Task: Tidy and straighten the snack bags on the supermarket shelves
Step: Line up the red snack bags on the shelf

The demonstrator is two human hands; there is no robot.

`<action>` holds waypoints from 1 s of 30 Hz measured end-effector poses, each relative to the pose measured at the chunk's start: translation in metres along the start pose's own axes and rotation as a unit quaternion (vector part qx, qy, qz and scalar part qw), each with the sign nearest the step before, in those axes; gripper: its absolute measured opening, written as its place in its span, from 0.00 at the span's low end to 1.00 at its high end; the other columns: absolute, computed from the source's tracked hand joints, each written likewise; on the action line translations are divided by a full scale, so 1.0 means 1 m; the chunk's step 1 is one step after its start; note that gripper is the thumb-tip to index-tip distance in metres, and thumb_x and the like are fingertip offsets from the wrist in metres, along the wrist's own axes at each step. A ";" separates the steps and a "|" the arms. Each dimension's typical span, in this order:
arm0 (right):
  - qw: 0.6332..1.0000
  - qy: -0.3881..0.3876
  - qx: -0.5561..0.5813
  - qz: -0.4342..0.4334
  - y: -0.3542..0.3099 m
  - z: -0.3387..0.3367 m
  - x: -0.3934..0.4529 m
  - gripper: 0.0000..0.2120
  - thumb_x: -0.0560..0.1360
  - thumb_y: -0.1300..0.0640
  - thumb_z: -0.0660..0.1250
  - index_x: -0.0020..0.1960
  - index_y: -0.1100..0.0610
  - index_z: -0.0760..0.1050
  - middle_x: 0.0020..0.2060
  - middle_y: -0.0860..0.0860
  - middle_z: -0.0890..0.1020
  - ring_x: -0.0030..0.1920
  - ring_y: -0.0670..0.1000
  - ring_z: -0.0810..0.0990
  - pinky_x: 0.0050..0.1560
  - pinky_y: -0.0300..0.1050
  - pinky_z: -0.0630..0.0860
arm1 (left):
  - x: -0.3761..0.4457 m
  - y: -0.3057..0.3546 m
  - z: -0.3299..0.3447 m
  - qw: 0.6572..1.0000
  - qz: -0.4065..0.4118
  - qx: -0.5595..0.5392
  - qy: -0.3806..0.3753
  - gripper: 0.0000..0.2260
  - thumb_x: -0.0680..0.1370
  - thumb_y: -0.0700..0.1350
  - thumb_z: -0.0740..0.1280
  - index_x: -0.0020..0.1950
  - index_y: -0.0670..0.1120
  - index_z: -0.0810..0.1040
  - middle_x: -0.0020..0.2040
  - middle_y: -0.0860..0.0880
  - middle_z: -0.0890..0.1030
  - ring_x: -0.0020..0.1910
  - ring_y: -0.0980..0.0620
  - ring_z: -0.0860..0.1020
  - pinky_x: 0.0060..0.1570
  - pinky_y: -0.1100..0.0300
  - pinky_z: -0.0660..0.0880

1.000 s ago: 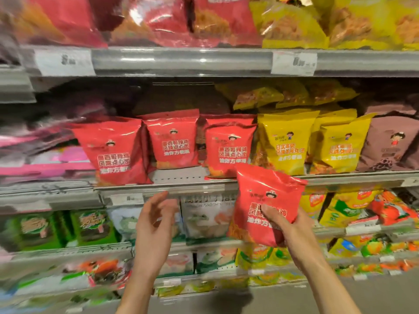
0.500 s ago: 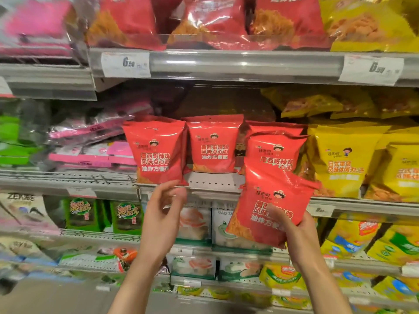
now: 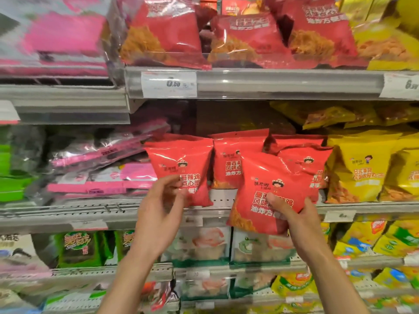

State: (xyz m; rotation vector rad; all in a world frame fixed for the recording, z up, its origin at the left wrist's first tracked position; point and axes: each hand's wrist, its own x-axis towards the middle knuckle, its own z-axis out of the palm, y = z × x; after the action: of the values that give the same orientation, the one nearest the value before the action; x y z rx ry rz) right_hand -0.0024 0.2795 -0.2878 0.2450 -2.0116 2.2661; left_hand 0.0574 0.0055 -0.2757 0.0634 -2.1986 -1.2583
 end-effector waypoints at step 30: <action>0.965 0.025 -0.261 -0.030 0.002 0.049 0.061 0.41 0.73 0.24 0.62 0.76 0.49 0.62 0.64 0.44 0.80 0.63 0.48 0.80 0.65 0.53 0.78 | 0.045 -0.021 0.018 0.907 0.238 0.348 -0.002 0.23 0.83 0.49 0.60 0.77 0.43 0.70 0.79 0.42 0.66 0.78 0.42 0.64 0.75 0.41 0.62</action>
State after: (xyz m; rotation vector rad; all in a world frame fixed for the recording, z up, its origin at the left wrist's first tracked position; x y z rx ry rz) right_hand -0.0600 0.2282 -0.2732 0.1918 -2.4347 1.6059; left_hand 0.0063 -0.0068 -0.2774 -0.1842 -2.3605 -0.1798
